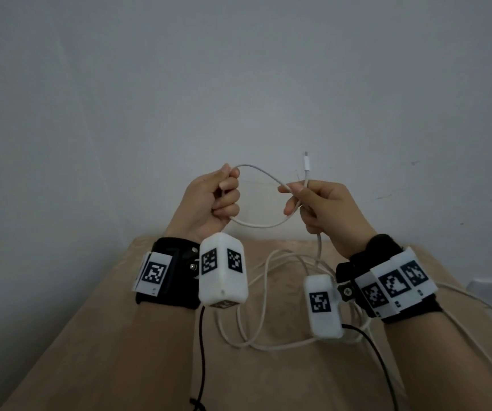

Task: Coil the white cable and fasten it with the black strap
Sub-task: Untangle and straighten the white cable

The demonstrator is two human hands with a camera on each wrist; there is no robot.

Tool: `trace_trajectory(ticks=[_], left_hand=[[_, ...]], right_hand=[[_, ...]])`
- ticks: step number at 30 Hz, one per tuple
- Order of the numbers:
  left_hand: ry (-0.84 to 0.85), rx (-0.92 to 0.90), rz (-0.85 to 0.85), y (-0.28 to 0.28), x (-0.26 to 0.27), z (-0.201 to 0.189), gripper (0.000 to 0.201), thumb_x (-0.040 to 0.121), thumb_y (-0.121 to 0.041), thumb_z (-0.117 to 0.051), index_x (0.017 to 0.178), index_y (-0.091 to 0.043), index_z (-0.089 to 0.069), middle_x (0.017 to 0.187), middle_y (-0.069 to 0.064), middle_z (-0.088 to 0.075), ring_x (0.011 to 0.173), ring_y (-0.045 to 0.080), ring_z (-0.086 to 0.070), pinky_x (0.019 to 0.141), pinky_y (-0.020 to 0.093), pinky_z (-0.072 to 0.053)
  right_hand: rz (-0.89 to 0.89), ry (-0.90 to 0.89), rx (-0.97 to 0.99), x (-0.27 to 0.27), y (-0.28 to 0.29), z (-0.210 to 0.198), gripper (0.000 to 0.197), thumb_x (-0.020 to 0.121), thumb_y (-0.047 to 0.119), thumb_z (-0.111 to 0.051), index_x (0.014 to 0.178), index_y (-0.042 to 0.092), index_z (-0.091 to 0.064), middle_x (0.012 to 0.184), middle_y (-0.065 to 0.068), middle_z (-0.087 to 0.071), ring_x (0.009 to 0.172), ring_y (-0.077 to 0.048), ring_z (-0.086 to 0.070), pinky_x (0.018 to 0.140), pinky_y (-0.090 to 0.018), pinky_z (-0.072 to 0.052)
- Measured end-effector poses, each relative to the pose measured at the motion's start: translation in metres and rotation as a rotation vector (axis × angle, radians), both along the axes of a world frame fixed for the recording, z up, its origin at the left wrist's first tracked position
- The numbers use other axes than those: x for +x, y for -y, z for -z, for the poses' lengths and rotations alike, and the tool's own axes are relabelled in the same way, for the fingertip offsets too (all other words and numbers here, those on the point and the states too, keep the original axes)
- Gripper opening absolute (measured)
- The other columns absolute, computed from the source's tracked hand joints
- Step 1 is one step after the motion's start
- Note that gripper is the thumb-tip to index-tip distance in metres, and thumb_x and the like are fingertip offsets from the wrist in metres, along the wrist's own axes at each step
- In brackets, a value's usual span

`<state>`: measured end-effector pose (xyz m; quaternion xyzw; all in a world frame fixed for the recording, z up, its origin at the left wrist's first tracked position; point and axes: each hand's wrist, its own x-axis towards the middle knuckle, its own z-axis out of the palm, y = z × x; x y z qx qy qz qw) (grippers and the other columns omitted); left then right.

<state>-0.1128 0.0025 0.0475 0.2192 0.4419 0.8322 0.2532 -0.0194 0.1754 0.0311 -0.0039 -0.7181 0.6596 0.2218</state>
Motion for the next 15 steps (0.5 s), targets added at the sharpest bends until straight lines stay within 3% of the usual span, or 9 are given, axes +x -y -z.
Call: trace_trajectory(ticks=[3, 9, 12, 15], left_hand=[[-0.065, 0.012, -0.036, -0.0011, 0.0018, -0.0006, 0.029, 0.102, -0.024, -0.036, 0.077, -0.013, -0.047, 0.047, -0.011, -0.034, 0.031, 0.000, -0.022, 0.034, 0.015, -0.014], [-0.298, -0.167, -0.026, 0.0007, 0.0064, -0.0007, 0.032, 0.097, -0.031, -0.046, 0.075, -0.009, -0.053, 0.046, -0.009, -0.028, 0.033, 0.002, -0.019, 0.038, 0.017, -0.015], [-0.313, -0.187, -0.004, -0.0011, 0.0050, 0.0013, 0.033, 0.099, -0.029, -0.044, 0.074, -0.008, -0.053, 0.044, -0.009, -0.028, 0.032, 0.001, -0.018, 0.038, 0.016, -0.013], [-0.315, -0.220, -0.016, -0.0026, 0.0039, 0.0031, 0.033, 0.100, -0.028, -0.044, 0.075, -0.009, -0.054, 0.045, -0.009, -0.029, 0.032, 0.001, -0.018, 0.039, 0.016, -0.011]], right_hand=[[0.009, 0.054, 0.107, 0.0020, 0.0032, -0.0031, 0.027, 0.100, 0.020, -0.045, 0.104, 0.006, -0.068, 0.059, 0.000, -0.056, 0.038, -0.006, -0.028, 0.037, -0.017, -0.025], [-0.061, 0.234, 0.240, 0.0030, 0.0033, -0.0007, 0.034, 0.102, 0.029, -0.038, 0.112, 0.009, -0.064, 0.048, 0.010, -0.038, 0.039, -0.005, -0.024, 0.040, -0.018, -0.020], [-0.125, 0.280, 0.282, 0.0038, 0.0055, -0.0004, 0.038, 0.101, 0.034, -0.035, 0.110, 0.016, -0.067, 0.050, 0.011, -0.034, 0.043, -0.006, -0.022, 0.043, -0.021, -0.018], [-0.165, 0.230, 0.318, 0.0054, 0.0075, -0.0028, 0.035, 0.099, 0.028, -0.038, 0.104, 0.019, -0.071, 0.054, 0.007, -0.031, 0.045, -0.007, -0.022, 0.043, -0.019, -0.020]])
